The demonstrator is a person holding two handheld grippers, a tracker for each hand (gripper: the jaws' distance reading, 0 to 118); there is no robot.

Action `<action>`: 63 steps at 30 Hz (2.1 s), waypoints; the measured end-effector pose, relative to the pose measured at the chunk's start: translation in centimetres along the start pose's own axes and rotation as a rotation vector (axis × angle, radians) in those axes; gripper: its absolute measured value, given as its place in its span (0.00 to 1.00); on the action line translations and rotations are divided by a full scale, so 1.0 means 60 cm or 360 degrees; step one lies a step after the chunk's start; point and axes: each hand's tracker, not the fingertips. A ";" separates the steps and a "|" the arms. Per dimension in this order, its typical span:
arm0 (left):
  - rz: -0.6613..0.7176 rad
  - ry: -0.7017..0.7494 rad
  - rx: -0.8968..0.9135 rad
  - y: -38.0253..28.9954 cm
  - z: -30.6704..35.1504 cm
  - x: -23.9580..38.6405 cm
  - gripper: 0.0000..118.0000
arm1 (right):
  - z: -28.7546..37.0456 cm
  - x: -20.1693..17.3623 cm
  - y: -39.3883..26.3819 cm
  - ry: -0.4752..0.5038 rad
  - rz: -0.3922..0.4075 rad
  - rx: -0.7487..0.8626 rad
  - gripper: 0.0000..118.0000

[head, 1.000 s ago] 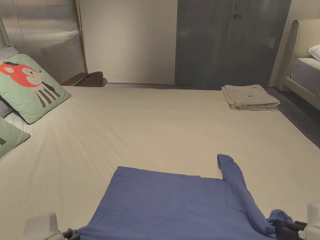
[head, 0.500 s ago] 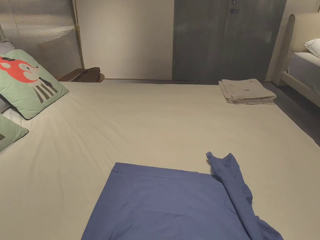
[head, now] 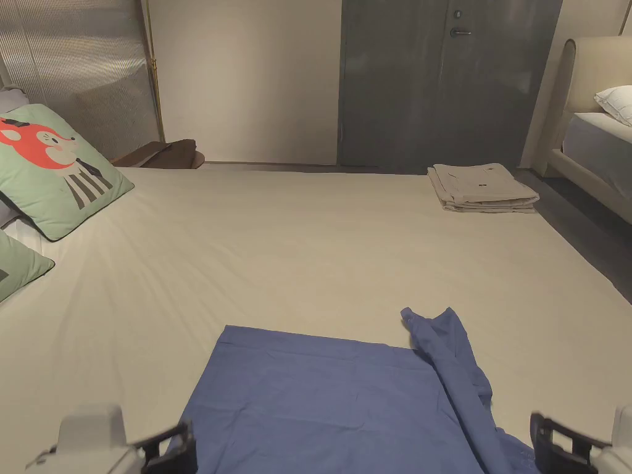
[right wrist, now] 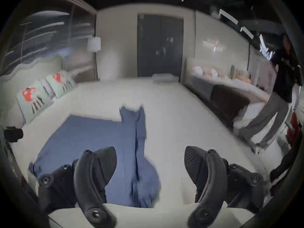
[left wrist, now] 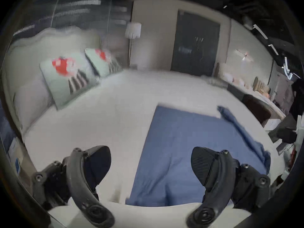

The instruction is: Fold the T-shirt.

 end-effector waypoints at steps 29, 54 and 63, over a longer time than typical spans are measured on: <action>-0.0092 -0.0185 -0.0693 0.198 -0.459 0.050 0.92 | -0.170 -0.075 0.098 0.0070 -0.0008 0.0136 0.00; -0.0159 -0.0072 -0.0773 0.128 -0.582 0.081 0.02 | -0.461 -0.021 0.034 0.0047 -0.0092 -0.0592 0.85; -0.0149 -0.0067 -0.0767 0.125 -0.586 0.062 0.02 | -0.532 -0.060 -0.012 0.0063 0.0049 -0.0945 0.50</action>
